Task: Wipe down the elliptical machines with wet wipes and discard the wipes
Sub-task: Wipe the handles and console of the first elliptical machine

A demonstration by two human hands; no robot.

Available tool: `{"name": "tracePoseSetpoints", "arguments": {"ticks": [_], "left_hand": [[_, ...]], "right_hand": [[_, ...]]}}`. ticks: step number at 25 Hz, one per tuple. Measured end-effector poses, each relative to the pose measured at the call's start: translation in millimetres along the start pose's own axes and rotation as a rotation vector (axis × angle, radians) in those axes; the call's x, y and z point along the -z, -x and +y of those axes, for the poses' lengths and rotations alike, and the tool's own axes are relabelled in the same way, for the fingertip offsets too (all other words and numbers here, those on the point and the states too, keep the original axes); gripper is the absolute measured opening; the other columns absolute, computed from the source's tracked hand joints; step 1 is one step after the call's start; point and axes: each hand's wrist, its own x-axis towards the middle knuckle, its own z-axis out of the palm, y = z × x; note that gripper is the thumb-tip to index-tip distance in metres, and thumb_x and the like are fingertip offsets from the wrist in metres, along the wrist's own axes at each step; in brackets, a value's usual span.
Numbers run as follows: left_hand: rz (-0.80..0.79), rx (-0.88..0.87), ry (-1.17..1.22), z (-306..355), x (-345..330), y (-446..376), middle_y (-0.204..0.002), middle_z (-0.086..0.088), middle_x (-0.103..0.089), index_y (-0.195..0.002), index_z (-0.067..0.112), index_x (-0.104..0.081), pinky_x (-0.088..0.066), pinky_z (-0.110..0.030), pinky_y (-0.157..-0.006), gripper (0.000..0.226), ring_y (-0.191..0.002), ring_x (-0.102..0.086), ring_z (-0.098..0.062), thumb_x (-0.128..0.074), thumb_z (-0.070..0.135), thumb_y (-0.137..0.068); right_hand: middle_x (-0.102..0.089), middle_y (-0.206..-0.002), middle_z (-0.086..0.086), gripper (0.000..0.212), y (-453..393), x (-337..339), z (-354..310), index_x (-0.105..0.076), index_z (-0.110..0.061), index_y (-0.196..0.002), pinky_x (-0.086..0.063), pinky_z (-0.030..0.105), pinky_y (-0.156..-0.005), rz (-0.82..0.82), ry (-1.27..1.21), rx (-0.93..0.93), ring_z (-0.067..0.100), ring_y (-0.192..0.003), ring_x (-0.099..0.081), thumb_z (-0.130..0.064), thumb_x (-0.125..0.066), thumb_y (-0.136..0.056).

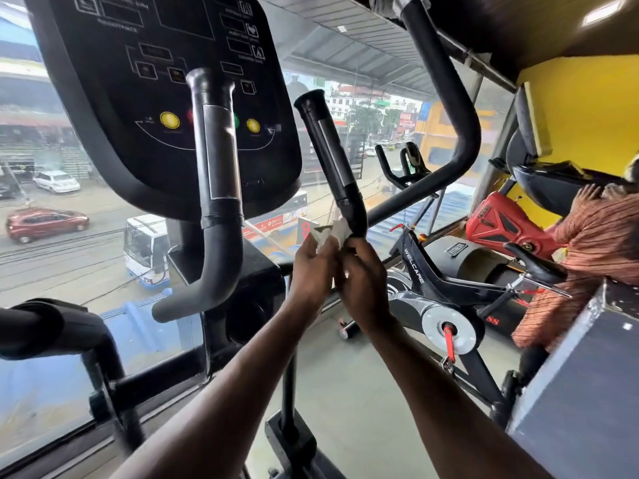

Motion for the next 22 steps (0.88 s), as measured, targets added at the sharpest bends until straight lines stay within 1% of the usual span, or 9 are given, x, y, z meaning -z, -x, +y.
{"name": "tracePoseSetpoints", "arguments": {"ticks": [2, 4, 7, 10, 13, 15, 17, 19, 22], "left_hand": [[0.048, 0.007, 0.023, -0.8, 5.7, -1.4, -0.087, -0.011, -0.07, -0.103, 0.002, -0.064, -0.052, -0.031, -0.07, 0.025, -0.078, -0.064, -0.02, -0.045, -0.005, -0.088], [0.149, 0.021, 0.061, -0.2, 12.3, -9.4, -0.082, -0.012, -0.069, -0.098, -0.003, -0.065, -0.055, -0.03, -0.069, 0.028, -0.074, -0.066, -0.022, -0.042, -0.013, -0.085], [0.258, 0.009, 0.03, 2.3, 14.2, -22.7, -0.088, -0.009, -0.074, -0.092, 0.008, -0.071, -0.058, -0.04, -0.084, 0.031, -0.087, -0.071, -0.026, -0.043, -0.006, -0.088], [0.18, -0.139, -0.025, 10.3, -11.6, -10.1, -0.104, -0.008, -0.072, -0.112, 0.011, -0.067, -0.058, -0.034, -0.084, 0.041, -0.097, -0.068, -0.02, -0.042, -0.001, -0.081], [0.262, -0.294, -0.123, -4.6, -28.1, -1.1, -0.102, -0.003, -0.068, -0.105, 0.017, -0.062, -0.052, -0.034, -0.086, 0.038, -0.095, -0.063, -0.019, -0.043, 0.004, -0.075], [0.316, -0.333, -0.213, -24.4, -23.3, -5.5, -0.096, -0.005, -0.065, -0.097, 0.016, -0.064, -0.051, -0.037, -0.082, 0.035, -0.089, -0.061, -0.023, -0.043, 0.005, -0.071], [0.366, -0.268, -0.278, -42.4, -11.7, -16.5, -0.096, -0.006, -0.063, -0.098, 0.008, -0.07, -0.05, -0.036, -0.084, 0.037, -0.09, -0.061, -0.025, -0.044, 0.003, -0.072], [0.379, -0.19, -0.262, -42.4, -7.9, -22.3, -0.1, -0.007, -0.063, -0.099, 0.005, -0.071, -0.05, -0.036, -0.088, 0.031, -0.092, -0.062, -0.023, -0.047, 0.002, -0.078], [0.321, -0.171, -0.044, -16.1, -31.1, -14.2, -0.101, -0.009, -0.067, -0.089, 0.025, -0.063, -0.052, -0.032, -0.083, 0.019, -0.088, -0.063, -0.018, -0.053, 0.009, -0.092]], "right_hand": [[-0.065, -0.102, 0.011, 0.018, 8.0, 4.5, -6.0, -0.067, -0.002, -0.09, -0.053, 0.03, -0.076, -0.043, -0.097, -0.017, 0.026, -0.092, -0.063, -0.005, -0.051, -0.084], [-0.064, -0.1, 0.011, 0.017, 0.0, 18.9, -17.4, -0.061, -0.001, -0.087, -0.049, 0.025, -0.081, 0.017, -0.256, -0.068, 0.022, -0.092, -0.062, 0.002, -0.046, -0.081], [-0.059, -0.096, 0.009, 0.012, -31.1, 32.6, -13.3, -0.052, -0.008, -0.092, -0.043, 0.014, -0.075, 0.185, -0.376, -0.411, 0.014, -0.086, -0.055, -0.005, -0.048, -0.082], [-0.057, -0.098, 0.001, 0.028, -63.0, 25.6, -5.4, -0.052, -0.016, -0.107, -0.042, 0.012, -0.071, -0.105, -0.592, -0.661, 0.0, -0.083, -0.053, -0.038, -0.045, -0.092], [-0.051, -0.079, -0.004, 0.019, -69.6, 8.7, -1.2, -0.049, -0.016, -0.099, -0.04, 0.018, -0.064, -0.199, -0.634, -0.704, -0.005, -0.064, -0.05, -0.031, -0.038, -0.103], [-0.057, -0.08, 0.002, 0.028, -67.2, 5.1, 5.7, -0.05, -0.014, -0.097, -0.046, 0.024, -0.068, -0.197, -0.712, -0.693, 0.006, -0.07, -0.057, -0.038, -0.037, -0.1], [-0.061, -0.084, 0.011, 0.04, -65.5, 4.5, 11.6, -0.05, -0.006, -0.1, -0.048, 0.025, -0.07, -0.223, -0.716, -0.645, 0.015, -0.075, -0.06, -0.042, -0.034, -0.095], [-0.061, -0.083, 0.01, 0.039, -65.5, 3.4, 14.2, -0.049, -0.005, -0.098, -0.047, 0.022, -0.068, -0.238, -0.684, -0.612, 0.014, -0.074, -0.058, -0.041, -0.033, -0.095], [-0.055, -0.075, -0.009, 0.025, -63.0, -0.8, 14.8, -0.048, -0.02, -0.085, -0.043, 0.029, -0.069, -0.189, -0.711, -0.624, 0.008, -0.071, -0.051, -0.041, -0.037, -0.094]]}}
